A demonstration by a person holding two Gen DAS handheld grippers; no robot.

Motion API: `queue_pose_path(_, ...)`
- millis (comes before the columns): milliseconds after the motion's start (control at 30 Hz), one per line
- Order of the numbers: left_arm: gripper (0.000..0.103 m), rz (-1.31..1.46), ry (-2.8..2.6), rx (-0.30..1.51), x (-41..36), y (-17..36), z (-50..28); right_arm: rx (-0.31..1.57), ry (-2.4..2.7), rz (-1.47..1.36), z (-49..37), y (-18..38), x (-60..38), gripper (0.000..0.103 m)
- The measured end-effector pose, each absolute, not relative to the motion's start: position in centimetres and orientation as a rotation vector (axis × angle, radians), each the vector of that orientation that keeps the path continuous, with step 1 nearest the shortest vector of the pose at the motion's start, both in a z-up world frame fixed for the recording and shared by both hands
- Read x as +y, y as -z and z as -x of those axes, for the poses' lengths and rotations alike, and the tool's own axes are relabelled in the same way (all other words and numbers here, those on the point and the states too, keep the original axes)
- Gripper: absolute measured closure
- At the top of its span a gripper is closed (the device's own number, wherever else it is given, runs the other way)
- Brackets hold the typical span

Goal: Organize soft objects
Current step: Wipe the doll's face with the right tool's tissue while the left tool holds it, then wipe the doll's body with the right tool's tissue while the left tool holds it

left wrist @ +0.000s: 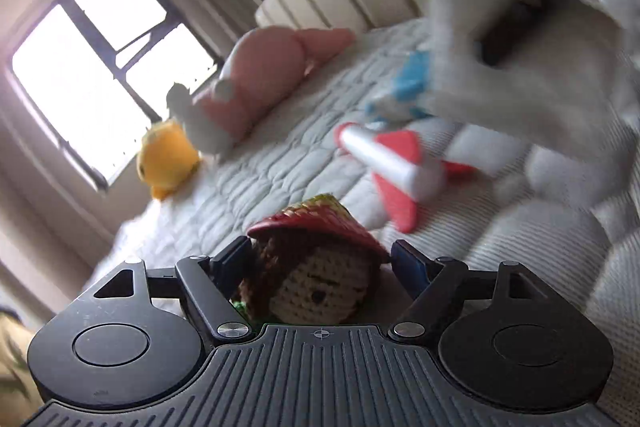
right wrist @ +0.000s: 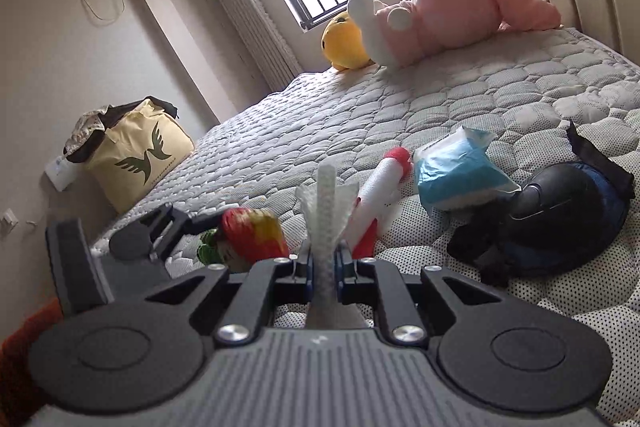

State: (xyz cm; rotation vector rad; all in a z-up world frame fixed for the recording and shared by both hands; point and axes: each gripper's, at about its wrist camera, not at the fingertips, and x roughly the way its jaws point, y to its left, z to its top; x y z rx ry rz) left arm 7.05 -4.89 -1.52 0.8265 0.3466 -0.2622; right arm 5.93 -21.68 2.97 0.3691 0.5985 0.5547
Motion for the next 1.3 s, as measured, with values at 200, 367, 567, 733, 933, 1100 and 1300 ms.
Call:
queue_pose_path(200, 0.005, -0.700, 0.344, 0.332, -5.7, 1.1, -3.8, 0.561, -0.593, -0.313, -6.2, -4.8, -19.7, 0.092)
queue_pose_path(367, 0.003, -0.550, 0.376, 0.364, -3.7, 0.3, -2.8, 0.484, -0.804, -0.377, -7.4, -8.2, -15.3, 0.092)
queue_pose_path(567, 0.003, -0.466, 0.358, 0.341, -0.4, -1.2, 0.1, 0.616, -0.829, -0.221, -8.9, -5.4, -9.1, 0.092)
queue_pose_path(733, 0.002, -0.444, 0.355, 0.371, 3.1, -1.1, -0.2, 0.630, -0.806, -0.191, -6.6, -3.6, -10.9, 0.094)
queue_pose_path(933, 0.000, -0.220, 0.454, 0.451, 5.5, -0.7, -4.9, 0.614, -0.753, -0.125, -3.9, -4.9, -13.4, 0.093)
queue_pose_path(1100, 0.000, -0.074, 0.521, 0.514, 5.9, -0.4, -7.6, 0.666, -0.722, -0.100, -3.4, -4.1, -14.3, 0.093)
queue_pose_path(1300, 0.000, -0.256, 0.572, 0.527, 3.8, 0.9, -5.5, 0.620, -0.684, -0.146, -4.3, -5.4, -15.2, 0.093)
